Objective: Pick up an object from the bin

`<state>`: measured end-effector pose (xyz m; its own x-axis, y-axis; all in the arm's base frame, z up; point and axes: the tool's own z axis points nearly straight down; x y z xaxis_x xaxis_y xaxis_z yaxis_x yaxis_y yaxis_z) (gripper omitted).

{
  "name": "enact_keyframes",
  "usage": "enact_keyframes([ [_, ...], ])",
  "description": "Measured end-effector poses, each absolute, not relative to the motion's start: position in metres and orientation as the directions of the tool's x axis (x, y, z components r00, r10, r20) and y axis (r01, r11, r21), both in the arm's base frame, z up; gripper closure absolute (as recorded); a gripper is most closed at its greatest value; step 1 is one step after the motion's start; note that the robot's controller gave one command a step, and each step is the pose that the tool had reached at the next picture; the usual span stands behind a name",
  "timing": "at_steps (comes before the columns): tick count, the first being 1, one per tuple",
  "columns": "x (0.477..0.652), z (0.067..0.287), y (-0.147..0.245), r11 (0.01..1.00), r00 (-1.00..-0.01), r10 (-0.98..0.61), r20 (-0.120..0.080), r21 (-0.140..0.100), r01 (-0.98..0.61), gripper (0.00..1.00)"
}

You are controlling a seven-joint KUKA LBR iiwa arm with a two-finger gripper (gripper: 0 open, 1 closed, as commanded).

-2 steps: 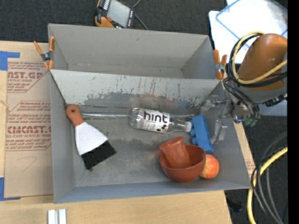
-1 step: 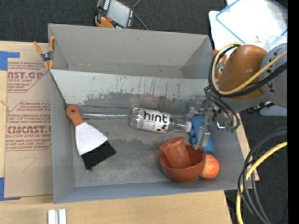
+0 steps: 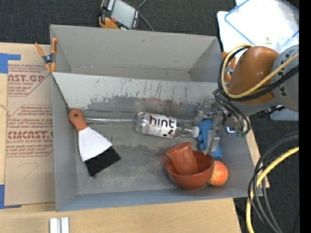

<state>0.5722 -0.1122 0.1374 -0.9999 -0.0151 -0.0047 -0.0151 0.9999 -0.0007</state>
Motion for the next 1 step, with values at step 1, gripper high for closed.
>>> enact_keyframes([
  [1, 0.5719, 0.1518, -0.1219, 0.998, -0.998, -0.068, -0.008, -0.001, -0.068, 0.0],
])
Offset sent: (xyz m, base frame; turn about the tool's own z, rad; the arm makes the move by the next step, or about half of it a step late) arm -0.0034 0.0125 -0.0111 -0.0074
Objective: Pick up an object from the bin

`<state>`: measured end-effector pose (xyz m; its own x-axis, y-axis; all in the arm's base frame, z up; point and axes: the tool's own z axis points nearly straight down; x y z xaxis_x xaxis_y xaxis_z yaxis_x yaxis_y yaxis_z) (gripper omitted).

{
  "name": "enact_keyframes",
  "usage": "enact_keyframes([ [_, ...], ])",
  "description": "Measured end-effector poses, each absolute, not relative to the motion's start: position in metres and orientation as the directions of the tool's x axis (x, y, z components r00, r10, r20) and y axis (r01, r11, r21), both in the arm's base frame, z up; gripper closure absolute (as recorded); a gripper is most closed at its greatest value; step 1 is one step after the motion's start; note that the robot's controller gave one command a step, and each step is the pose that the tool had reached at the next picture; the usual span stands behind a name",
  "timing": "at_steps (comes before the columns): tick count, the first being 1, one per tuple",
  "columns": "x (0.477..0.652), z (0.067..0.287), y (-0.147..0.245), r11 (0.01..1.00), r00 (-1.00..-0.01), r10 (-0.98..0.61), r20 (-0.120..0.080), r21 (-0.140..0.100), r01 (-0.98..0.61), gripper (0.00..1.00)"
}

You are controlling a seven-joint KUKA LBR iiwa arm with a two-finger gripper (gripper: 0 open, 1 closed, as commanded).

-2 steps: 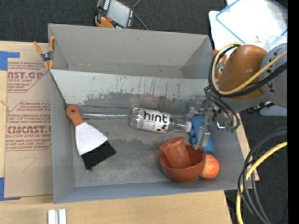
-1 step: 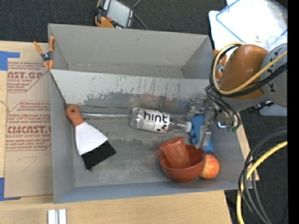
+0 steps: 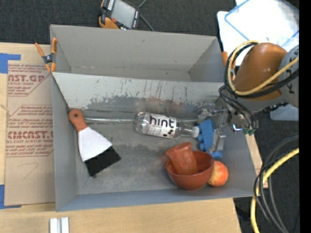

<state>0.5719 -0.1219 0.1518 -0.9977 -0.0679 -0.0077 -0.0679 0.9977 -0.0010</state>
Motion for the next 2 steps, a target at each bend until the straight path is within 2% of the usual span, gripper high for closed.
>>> enact_keyframes([
  [1, 0.569, 0.125, -0.098, 1.0, -1.0, -0.024, -0.006, 0.001, -0.024, 0.0],
  [2, 0.583, 0.081, -0.103, 0.98, -0.98, -0.199, -0.008, -0.001, -0.199, 0.0],
])
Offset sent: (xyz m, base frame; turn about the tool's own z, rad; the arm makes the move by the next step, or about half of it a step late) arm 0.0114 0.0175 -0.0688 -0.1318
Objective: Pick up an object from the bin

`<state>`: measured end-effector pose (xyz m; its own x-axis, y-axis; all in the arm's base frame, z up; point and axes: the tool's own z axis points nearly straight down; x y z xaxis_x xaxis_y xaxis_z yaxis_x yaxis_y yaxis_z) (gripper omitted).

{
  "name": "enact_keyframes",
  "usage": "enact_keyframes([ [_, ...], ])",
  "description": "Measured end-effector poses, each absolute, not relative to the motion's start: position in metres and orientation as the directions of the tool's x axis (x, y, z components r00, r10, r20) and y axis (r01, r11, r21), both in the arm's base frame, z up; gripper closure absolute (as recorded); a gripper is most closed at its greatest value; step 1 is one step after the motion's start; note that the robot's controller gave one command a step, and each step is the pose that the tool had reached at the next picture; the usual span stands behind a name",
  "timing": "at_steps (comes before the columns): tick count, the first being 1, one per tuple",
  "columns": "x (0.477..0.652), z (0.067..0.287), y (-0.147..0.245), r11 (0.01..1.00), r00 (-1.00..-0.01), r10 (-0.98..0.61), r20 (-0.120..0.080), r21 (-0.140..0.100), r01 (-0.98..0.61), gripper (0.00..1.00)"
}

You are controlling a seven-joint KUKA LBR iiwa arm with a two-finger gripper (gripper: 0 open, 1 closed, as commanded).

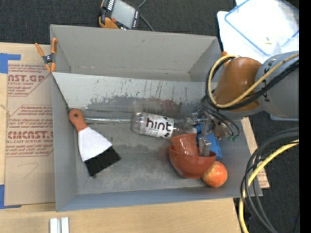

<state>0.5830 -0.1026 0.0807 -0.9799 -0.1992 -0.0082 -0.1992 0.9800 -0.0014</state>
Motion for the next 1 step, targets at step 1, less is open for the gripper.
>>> enact_keyframes([
  [1, 0.577, 0.1166, -0.0931, 0.998, -0.998, -0.055, -0.016, 0.0, -0.055, 0.0],
])
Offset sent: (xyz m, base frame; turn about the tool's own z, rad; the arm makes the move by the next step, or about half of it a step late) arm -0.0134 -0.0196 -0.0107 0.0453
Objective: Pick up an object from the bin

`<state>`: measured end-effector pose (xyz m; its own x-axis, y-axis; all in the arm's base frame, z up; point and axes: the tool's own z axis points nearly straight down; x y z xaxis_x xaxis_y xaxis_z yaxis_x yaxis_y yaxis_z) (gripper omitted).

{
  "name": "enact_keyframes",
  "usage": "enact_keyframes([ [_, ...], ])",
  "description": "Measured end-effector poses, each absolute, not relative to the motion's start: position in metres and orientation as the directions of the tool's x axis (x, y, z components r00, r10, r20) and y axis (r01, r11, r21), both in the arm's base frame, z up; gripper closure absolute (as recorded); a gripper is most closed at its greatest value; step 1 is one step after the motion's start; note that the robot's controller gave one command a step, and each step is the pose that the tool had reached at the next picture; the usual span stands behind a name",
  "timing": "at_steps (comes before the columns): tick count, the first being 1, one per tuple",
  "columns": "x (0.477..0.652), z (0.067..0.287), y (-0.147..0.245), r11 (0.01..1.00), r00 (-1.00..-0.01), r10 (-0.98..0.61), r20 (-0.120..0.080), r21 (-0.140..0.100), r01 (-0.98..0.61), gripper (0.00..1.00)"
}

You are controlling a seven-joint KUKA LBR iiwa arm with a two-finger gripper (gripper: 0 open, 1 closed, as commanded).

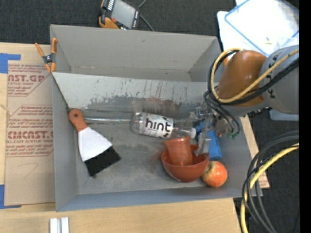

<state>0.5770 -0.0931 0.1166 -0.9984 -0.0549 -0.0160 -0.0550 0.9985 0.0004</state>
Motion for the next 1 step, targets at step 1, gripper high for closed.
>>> enact_keyframes([
  [1, 0.5717, 0.0708, -0.1194, 0.988, -0.988, -0.152, -0.016, 0.002, -0.152, 0.0],
])
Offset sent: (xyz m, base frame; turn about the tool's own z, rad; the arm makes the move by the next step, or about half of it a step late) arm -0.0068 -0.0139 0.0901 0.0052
